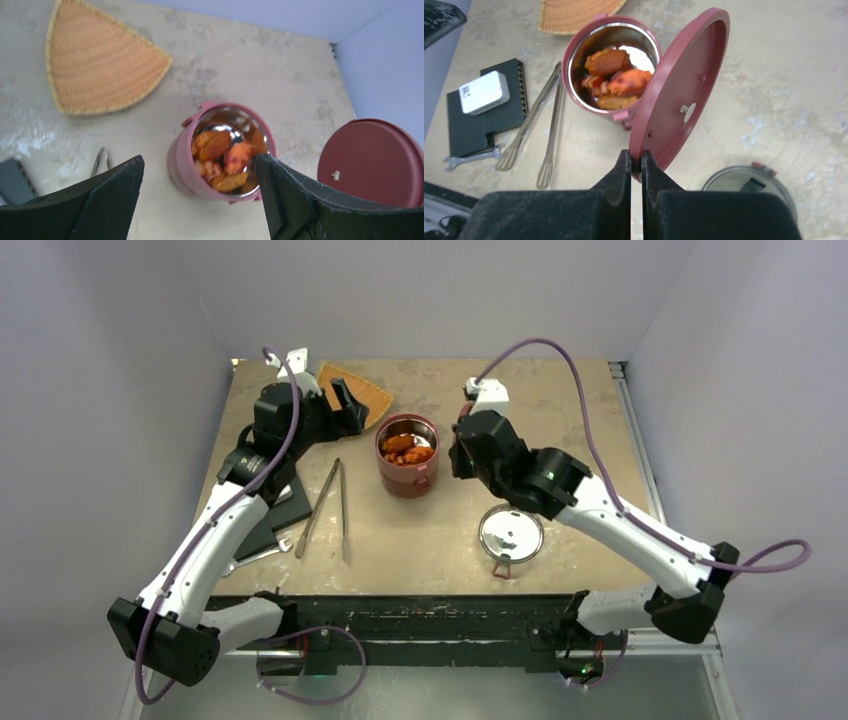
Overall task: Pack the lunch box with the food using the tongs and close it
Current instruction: Close the box lid on the packing box.
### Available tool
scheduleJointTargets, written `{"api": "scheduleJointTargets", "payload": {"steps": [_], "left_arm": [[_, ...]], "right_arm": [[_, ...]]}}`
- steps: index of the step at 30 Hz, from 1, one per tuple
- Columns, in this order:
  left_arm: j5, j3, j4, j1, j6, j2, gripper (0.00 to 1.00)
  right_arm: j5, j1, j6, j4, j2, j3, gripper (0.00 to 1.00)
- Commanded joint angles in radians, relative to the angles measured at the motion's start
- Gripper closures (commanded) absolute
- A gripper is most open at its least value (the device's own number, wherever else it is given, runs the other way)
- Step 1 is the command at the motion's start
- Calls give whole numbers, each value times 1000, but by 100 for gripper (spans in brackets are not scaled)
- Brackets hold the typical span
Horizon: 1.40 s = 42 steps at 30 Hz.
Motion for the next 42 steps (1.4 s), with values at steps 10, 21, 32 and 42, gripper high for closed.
{"api": "scheduleJointTargets", "payload": {"steps": [10, 21, 32, 42], "left_arm": [[-67, 31, 120, 7, 158, 46, 18], [-221, -20, 81, 10, 244, -9, 17], [-250, -31, 73, 25, 238, -23, 17], [-154, -40, 88, 131, 198, -11, 14]], "right_arm": [[53, -12, -450, -40, 390, 442, 100], [2, -8, -540, -213, 608, 658, 100], [-25, 23, -591, -223, 662, 683, 100], [-92, 48, -649, -205, 725, 714, 100]]}}
